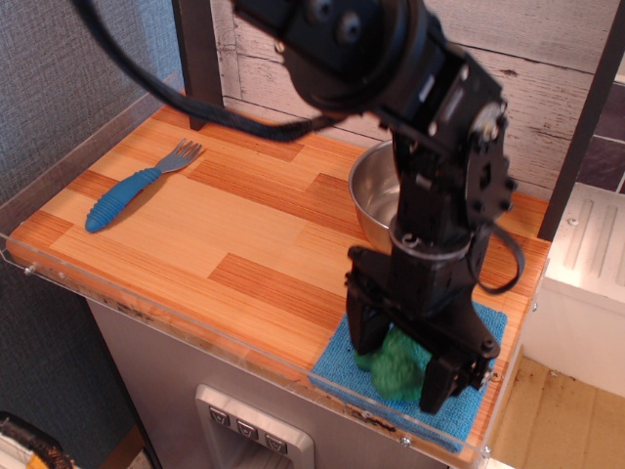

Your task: Put the broccoli on the left side of the pan

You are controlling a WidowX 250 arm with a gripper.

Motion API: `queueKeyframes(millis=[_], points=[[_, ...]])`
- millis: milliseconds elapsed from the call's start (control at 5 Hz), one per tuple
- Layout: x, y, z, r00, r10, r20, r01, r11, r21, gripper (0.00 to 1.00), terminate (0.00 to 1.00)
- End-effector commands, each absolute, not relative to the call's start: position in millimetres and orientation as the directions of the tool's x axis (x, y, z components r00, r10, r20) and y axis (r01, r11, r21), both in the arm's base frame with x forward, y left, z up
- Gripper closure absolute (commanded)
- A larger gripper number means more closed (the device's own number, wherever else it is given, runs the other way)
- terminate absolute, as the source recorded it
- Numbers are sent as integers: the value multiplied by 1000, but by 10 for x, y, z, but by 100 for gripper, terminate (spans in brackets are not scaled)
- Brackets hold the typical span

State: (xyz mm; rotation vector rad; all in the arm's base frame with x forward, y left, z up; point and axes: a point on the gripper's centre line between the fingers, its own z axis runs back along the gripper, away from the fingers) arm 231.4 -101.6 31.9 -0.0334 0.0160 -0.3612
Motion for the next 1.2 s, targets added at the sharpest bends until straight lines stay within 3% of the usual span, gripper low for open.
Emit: queueKeyframes(millis=[0, 200, 400, 600, 1000], points=[[2340, -1015, 336, 934, -358, 9, 358, 933, -36, 100, 0], [2374, -1041, 593, 927, -367, 78, 371, 927, -51, 100, 0], [2472, -973, 1011, 916, -365, 163, 378, 924, -55, 100, 0], [2620, -787, 1223, 926, -320, 201, 333, 942, -35, 100, 0], [3194, -56, 1293, 964, -151, 218, 144, 988, 47, 100, 0]])
